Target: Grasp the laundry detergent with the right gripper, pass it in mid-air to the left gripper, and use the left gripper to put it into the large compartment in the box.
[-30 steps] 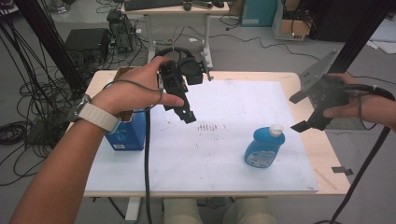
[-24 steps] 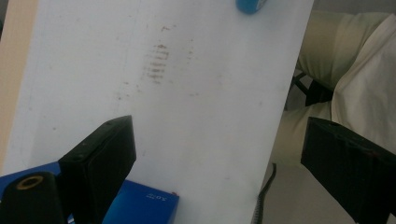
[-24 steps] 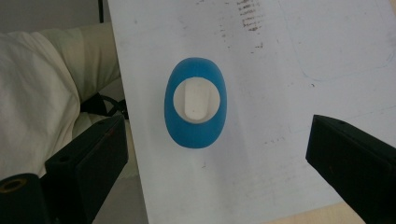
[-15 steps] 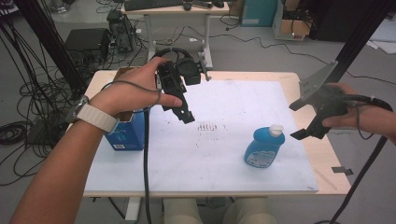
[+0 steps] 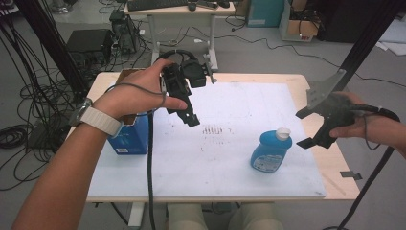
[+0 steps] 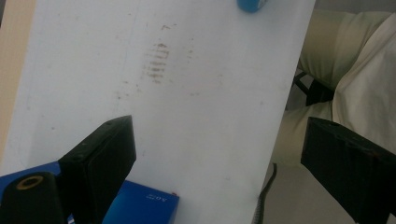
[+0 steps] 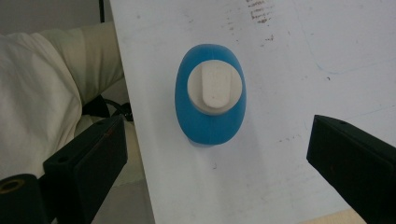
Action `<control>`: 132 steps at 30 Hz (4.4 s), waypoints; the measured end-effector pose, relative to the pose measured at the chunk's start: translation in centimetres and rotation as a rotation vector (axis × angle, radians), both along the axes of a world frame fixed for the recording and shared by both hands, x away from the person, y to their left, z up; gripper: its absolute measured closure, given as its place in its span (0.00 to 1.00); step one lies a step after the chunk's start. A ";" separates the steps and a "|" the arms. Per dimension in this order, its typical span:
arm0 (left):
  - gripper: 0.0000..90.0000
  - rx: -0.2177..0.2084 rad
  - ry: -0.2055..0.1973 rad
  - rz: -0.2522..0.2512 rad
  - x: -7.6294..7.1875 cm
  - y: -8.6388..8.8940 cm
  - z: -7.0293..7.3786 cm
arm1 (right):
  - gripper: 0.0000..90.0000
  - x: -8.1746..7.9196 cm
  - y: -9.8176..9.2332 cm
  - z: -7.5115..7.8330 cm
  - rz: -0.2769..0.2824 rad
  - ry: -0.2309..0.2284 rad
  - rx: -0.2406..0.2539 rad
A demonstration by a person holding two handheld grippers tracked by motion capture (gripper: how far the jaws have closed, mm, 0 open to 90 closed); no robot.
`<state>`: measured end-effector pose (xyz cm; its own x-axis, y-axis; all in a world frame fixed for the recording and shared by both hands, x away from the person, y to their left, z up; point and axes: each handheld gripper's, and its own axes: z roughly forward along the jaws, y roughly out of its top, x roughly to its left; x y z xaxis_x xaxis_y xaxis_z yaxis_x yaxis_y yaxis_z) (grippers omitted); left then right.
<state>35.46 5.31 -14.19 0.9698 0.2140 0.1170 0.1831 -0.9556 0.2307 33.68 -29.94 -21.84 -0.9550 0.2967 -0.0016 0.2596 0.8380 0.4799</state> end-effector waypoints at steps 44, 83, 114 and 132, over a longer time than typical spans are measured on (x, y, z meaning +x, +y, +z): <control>0.12 -0.004 0.011 0.009 0.2 0.2 -0.6 | 0.05 -0.2 -2.0 -4.4 -0.020 -0.043 0.069; 0.12 -0.011 0.015 0.015 0.3 0.3 -1.2 | 0.05 -0.6 -2.9 -8.1 -0.023 -0.083 0.152; 0.12 -0.023 0.015 0.025 0.3 0.6 -1.4 | 0.06 -0.7 -2.8 -8.8 -0.018 -0.080 0.175; 0.12 -0.024 0.015 0.028 0.3 0.8 -1.4 | 0.06 -0.6 -2.6 -8.8 -0.016 -0.070 0.177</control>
